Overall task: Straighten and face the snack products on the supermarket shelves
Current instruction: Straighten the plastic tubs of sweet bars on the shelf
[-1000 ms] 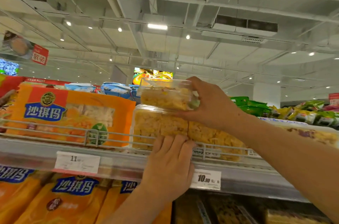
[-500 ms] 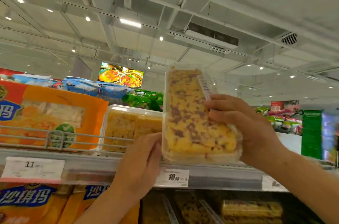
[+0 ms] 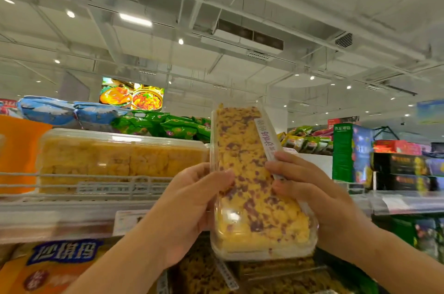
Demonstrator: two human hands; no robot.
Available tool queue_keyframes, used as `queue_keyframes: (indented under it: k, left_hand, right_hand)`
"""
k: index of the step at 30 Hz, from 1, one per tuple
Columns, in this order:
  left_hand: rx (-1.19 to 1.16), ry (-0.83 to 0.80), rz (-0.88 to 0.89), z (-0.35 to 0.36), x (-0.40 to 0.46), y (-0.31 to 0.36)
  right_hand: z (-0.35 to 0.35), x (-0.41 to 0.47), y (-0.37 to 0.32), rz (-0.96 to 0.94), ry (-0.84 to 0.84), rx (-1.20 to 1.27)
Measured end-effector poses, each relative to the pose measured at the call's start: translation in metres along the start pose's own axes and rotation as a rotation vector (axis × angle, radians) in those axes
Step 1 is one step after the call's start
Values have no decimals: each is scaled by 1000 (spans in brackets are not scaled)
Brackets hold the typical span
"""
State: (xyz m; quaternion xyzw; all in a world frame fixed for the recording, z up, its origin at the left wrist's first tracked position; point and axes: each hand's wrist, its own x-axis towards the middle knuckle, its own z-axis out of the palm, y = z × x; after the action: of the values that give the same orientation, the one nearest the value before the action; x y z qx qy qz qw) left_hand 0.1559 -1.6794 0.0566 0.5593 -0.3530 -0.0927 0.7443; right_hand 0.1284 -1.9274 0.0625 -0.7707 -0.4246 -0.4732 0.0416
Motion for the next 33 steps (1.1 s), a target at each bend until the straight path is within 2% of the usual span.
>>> queue_keyframes:
  k: [2,6,7,9,13,15,17,18,24,33]
  left_hand:
    - [56,28,-1,12,15,2]
    - [270,79,44,32,48,23]
    - [338,97,64,39,55,31]
    - [500,152,103,51,69,47]
    - [959,221,186,69,94,71]
    - [1137,184,201,74,105,78]
    - [1275,147,210,77,115,80]
    - [1345,147,216,77,119,79]
    - [1673,169,245,58,141,70]
    - [1783,196,192,31,160,47]
  right_hand:
    - [-10,-13,14,-79,-19,-107]
    - [-50,-41,48,73,-72,-106]
    - [-59,-44,56,136,-33,-70]
    - [-74,-42,78,305,65,3]
    - [-87,-24,121,833,244,312]
    - [-85,-17,135,953,319,540]
    - [-81,-19,147,964,364,742]
    - [-77,-22,153,964,346,761]
    - [-52,-33,179,964,252,662]
    - [-21,-39,188,937,111,455]
